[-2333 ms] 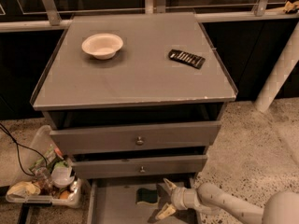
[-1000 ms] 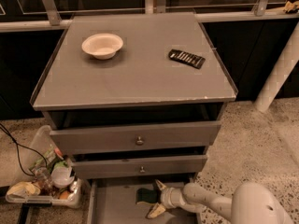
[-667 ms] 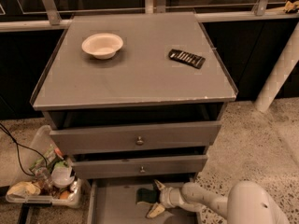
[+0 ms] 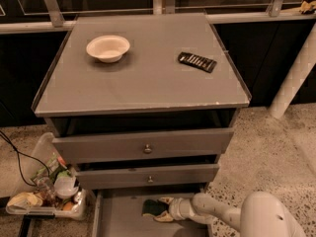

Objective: Pick sponge from bottom drawer and place on counter

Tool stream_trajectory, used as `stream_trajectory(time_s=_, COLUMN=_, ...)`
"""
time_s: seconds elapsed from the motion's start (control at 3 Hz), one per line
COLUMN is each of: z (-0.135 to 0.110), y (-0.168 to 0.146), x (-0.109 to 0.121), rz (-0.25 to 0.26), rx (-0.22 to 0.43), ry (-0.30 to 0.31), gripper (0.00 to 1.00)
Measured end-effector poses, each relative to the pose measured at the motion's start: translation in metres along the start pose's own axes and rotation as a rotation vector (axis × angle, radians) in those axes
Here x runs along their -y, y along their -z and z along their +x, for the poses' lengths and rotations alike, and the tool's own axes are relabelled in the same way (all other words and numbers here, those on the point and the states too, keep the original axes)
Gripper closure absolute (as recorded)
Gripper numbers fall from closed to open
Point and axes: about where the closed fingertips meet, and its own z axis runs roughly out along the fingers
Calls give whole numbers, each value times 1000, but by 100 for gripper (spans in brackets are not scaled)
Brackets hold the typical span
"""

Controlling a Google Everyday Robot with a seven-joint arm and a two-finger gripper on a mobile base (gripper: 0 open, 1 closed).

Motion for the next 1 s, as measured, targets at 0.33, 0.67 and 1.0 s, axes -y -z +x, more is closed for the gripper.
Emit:
stream_trajectory(time_s=0.33, z=0, y=0, x=0, rz=0, rx=0, ry=0, gripper=64)
stream_trajectory(time_s=0.67, z=0, y=0, x=0, rz=0, rx=0, ry=0, gripper=88)
stream_trajectory(time_s=1.0, z=-1, y=8, x=-1, rz=-7, rx=20, ry=-21, gripper=100)
